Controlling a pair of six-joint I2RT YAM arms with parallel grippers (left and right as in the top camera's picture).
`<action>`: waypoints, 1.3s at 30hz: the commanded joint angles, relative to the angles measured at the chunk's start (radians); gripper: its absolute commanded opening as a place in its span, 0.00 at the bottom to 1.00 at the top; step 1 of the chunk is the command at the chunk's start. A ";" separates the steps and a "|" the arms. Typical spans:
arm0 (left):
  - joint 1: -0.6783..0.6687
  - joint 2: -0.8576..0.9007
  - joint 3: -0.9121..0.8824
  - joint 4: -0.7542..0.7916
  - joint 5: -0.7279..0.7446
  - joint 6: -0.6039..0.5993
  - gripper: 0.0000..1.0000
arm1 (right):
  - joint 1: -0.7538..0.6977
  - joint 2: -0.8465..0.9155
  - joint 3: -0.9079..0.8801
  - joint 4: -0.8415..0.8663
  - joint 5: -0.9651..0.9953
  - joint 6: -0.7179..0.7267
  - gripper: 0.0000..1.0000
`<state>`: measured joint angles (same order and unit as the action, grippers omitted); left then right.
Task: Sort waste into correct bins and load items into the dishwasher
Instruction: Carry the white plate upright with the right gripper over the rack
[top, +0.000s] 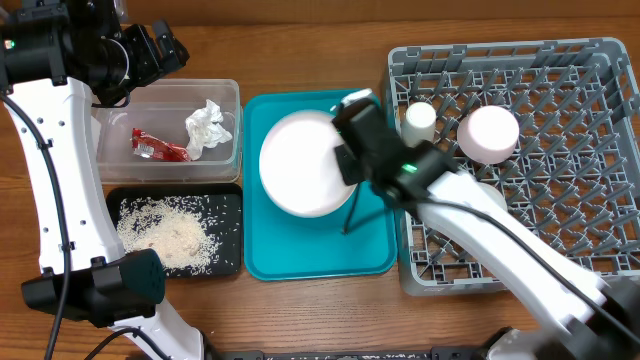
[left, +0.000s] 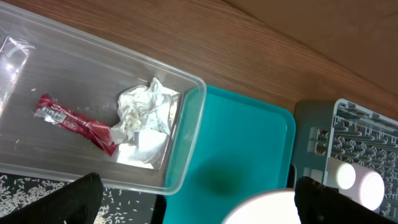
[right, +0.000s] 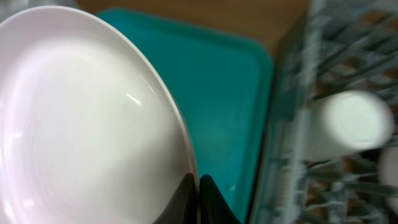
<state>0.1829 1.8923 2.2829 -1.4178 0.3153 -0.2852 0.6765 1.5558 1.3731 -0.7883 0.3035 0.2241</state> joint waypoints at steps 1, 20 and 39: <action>-0.008 -0.002 0.014 0.000 0.011 -0.006 1.00 | 0.001 -0.118 0.031 -0.013 0.270 -0.004 0.04; -0.008 -0.002 0.014 0.001 0.011 -0.007 1.00 | 0.000 -0.219 -0.002 -0.145 1.134 -0.010 0.04; -0.008 -0.002 0.014 0.000 0.011 -0.006 1.00 | -0.180 -0.212 -0.117 -0.211 0.821 0.020 0.04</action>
<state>0.1829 1.8923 2.2829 -1.4178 0.3153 -0.2852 0.5034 1.3399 1.2564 -1.0031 1.2282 0.2131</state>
